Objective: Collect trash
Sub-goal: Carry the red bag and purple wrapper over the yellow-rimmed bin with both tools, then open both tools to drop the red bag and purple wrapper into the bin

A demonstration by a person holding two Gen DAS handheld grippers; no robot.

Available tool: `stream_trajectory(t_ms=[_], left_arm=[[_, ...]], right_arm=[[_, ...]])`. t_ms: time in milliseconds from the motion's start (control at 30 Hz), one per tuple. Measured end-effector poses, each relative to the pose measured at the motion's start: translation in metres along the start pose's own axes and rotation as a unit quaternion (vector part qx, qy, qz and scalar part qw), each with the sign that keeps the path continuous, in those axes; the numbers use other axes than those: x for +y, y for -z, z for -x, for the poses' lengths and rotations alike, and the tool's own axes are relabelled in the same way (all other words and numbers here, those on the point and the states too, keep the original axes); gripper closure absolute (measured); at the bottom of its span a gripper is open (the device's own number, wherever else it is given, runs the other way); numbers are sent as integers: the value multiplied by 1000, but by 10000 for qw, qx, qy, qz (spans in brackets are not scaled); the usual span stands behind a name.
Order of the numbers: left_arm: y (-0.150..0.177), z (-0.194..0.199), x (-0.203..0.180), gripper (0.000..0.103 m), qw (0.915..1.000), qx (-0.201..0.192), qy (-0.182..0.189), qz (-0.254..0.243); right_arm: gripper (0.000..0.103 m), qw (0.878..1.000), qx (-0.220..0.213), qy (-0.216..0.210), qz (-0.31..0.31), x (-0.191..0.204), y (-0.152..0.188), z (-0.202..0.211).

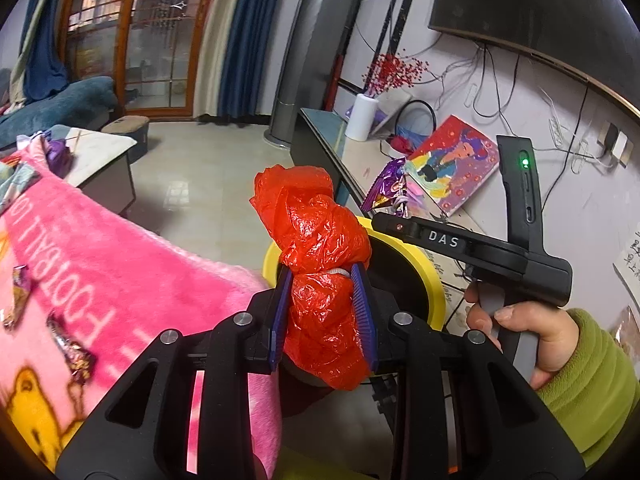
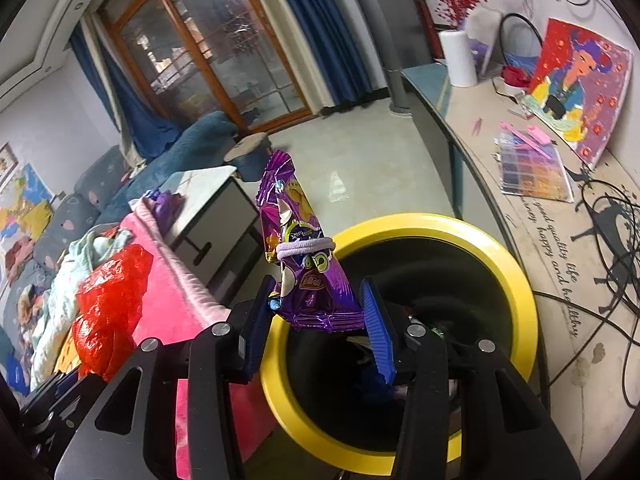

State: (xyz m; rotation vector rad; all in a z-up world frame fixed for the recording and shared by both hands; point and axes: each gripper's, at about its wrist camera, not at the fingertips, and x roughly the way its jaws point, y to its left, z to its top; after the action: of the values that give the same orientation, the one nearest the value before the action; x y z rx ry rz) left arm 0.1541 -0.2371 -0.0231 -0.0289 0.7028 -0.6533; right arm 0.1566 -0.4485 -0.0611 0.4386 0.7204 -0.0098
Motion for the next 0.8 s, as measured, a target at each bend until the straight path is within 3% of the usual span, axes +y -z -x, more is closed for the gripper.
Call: stream_trajectory(t_ms=[567, 667, 800], left_arm=[[1, -60, -10, 79, 9985, 434, 333, -8], [-1, -71, -9, 65, 9981, 497, 358, 43], [-6, -74, -5, 37, 9984, 425, 341, 158]], right_arm=[[57, 9957, 336, 324, -797, -65, 8, -22], [52, 9943, 344, 349, -946, -74, 8, -23], [48, 9933, 303, 422, -1035, -81, 6, -20]])
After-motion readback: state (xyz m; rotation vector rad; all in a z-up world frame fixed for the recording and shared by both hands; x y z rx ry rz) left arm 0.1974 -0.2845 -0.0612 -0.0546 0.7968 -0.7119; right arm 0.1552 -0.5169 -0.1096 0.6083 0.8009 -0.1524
